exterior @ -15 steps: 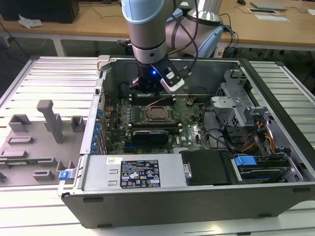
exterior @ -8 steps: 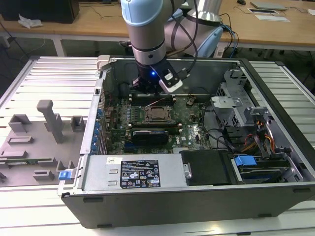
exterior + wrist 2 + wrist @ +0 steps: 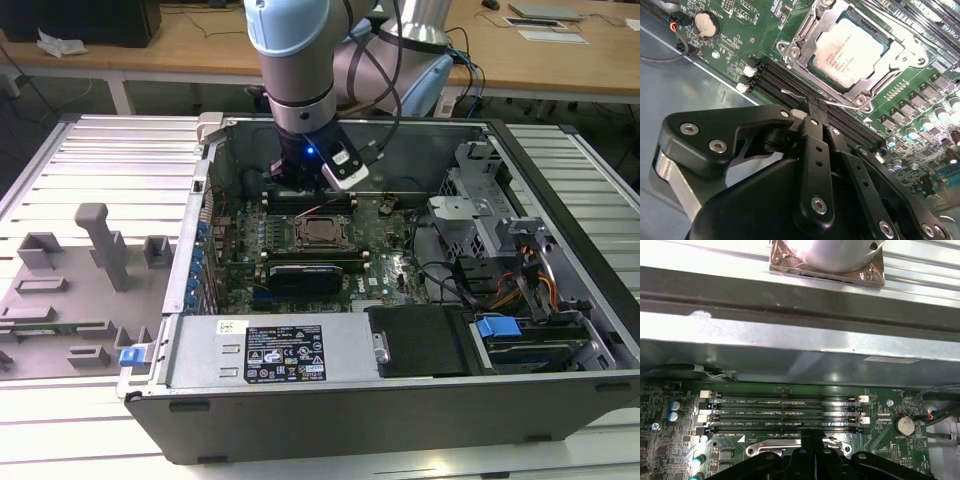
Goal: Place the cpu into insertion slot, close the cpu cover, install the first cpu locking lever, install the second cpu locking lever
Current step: 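Install the first cpu locking lever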
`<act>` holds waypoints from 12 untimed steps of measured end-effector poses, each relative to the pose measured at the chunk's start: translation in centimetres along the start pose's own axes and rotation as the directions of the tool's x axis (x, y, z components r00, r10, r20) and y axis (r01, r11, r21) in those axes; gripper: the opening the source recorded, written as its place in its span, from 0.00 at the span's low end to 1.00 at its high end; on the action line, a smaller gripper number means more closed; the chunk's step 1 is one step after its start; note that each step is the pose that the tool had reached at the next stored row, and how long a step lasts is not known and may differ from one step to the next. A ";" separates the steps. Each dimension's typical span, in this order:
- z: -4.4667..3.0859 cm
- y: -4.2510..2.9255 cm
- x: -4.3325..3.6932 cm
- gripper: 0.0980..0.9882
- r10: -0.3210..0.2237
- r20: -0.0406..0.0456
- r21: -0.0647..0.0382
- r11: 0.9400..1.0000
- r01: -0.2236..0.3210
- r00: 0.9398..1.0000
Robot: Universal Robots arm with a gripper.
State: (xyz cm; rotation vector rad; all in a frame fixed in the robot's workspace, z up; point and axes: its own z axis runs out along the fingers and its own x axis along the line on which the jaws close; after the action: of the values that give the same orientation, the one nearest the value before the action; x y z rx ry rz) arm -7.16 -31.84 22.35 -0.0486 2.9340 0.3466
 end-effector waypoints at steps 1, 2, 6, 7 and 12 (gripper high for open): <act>0.04 -0.01 0.00 0.01 0.002 0.000 0.001 1.000 -0.002 1.000; 0.13 -0.03 0.01 0.01 0.006 0.001 0.001 1.000 -0.006 1.000; 0.33 0.00 -0.13 0.01 0.019 0.004 0.004 1.000 -0.019 1.000; 0.34 0.01 -0.12 0.01 0.019 0.005 0.004 1.000 -0.019 1.000; 0.60 -0.04 0.00 0.01 0.039 0.028 0.023 0.999 -0.040 0.999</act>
State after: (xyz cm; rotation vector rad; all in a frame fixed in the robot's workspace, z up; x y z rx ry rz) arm -7.05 -31.74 21.77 0.0170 2.9149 0.3166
